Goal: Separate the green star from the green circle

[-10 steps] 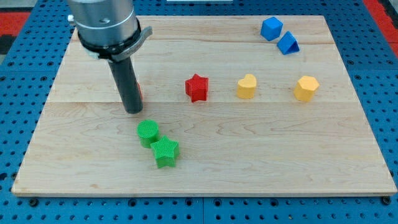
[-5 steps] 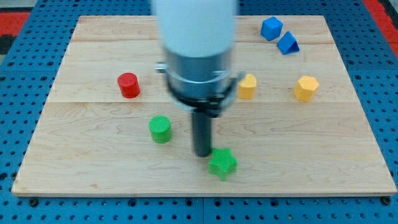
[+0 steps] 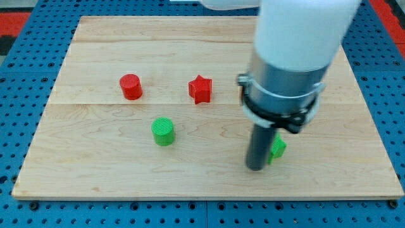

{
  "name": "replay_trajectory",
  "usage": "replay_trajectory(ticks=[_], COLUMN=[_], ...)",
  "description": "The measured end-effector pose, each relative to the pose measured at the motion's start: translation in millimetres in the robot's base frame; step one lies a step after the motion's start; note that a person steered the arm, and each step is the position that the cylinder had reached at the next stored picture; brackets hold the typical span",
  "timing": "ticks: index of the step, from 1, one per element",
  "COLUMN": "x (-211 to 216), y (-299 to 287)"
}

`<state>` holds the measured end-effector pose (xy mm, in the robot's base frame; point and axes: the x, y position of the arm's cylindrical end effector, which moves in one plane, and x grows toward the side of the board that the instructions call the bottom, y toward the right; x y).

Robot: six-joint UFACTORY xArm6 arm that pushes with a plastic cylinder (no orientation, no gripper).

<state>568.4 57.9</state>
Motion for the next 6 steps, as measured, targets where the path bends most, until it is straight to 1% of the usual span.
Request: replay_trajectory(ticks=[1,2,3,6], x=[-16.0,-17.7,-15.0,-31.0], y=[-19.5,35.6,72.9,90.9])
